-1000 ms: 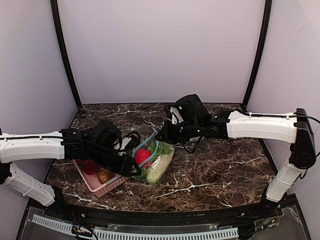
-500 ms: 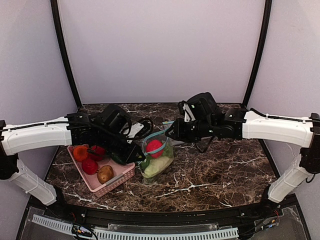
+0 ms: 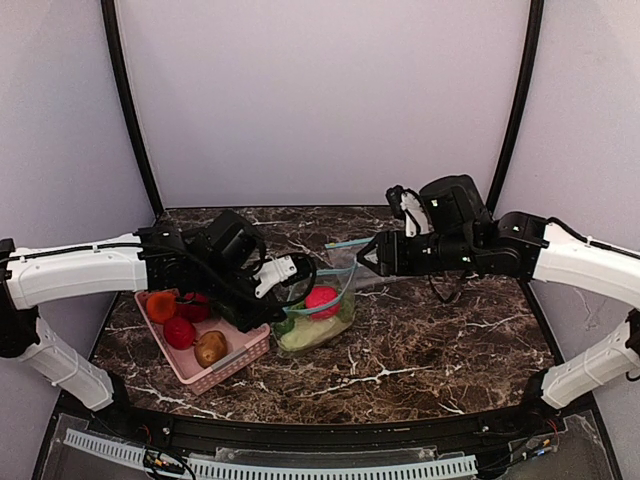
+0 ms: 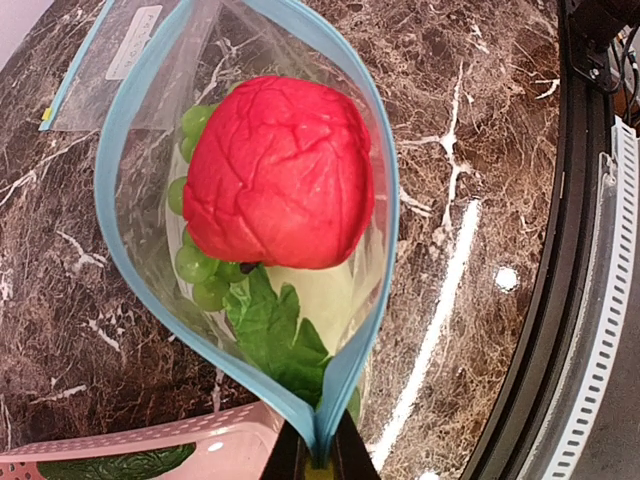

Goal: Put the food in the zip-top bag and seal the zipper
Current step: Adjust the fake vegetable in the zipper food storage bag.

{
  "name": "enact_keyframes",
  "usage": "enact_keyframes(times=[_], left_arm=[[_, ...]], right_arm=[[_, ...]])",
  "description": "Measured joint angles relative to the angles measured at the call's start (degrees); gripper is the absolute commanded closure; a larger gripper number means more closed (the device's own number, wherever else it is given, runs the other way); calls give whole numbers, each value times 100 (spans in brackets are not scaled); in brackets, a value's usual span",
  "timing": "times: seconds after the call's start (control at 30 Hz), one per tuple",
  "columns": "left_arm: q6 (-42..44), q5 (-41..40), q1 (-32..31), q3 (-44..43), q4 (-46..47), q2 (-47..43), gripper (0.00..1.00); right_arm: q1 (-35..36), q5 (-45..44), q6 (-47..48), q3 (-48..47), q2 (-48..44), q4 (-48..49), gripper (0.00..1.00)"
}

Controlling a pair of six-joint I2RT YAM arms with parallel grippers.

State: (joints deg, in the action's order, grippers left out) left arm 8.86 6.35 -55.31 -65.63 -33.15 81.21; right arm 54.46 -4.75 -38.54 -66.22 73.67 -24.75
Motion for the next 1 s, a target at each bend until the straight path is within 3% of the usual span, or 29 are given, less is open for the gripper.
enact_keyframes(times=[0.17,0.3,0.7,1.0], left_arm=[[114,-116,0,197,129,-219,99],[170,-179,0,205,184,-229,99],[212,-278,0,249,197,-229,99],[225,-302,0,321,199,-234,99]], right_arm=[[96,476,455,-249,232,-37,63],[229,866,636,-662,787,-7,67],[450,1484,660,-1067,2321,79,71],[455,1287,494,-1193,2653,55,69]])
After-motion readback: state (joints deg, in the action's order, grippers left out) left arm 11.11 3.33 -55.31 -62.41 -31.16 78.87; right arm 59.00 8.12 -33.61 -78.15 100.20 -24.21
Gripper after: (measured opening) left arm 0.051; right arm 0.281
